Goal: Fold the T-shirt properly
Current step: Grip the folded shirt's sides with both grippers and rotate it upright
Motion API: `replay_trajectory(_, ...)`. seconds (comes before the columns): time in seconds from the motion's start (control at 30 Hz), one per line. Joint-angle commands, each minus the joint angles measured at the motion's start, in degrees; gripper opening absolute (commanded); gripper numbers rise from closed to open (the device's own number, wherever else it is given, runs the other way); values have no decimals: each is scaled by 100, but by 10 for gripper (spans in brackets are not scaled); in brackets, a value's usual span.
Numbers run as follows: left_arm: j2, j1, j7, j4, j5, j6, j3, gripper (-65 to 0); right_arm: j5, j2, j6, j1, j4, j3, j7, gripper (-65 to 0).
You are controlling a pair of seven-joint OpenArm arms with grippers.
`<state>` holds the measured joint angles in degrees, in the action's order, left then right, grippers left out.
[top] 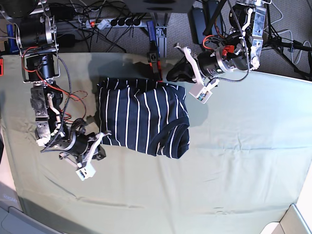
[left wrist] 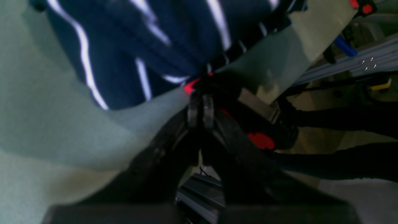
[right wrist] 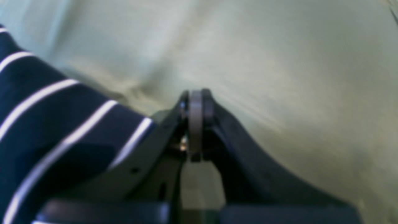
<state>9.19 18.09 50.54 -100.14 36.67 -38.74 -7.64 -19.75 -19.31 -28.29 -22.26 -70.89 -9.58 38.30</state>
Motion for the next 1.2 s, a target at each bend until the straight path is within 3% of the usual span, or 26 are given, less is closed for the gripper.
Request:
replay_trajectory(0.0, 2, -76, -122, -101, 44, -126, 9, -650, 17, -20, -404, -203, -46, -61, -190, -650)
replay_trajectory(0.27, 39, -286, -278, -85, -525, 46, 11, -650, 348, 26, -400, -501, 151, -667, -249, -650)
replay_trajectory(0.53, 118, -717, -326, 363, -682, 61, 15, -650, 304, -22, -400, -461, 199, -691, -9, -650)
replay_trajectory(0.83, 767, -1335, -603, 1027, -715, 63, 15, -650, -317, -280, -400, -323, 188, -688, 260, -650)
replay_trajectory(0.97, 809, -1558, -688, 1150, -682, 63, 15, -650, -669, -289, -404, -177, 173, -688, 592, -650)
replay_trajectory(1.17, 807, -1974, -774, 1403, -693, 63, 15, -650, -1075, -289, -404, 221, -44, -688, 614, -650)
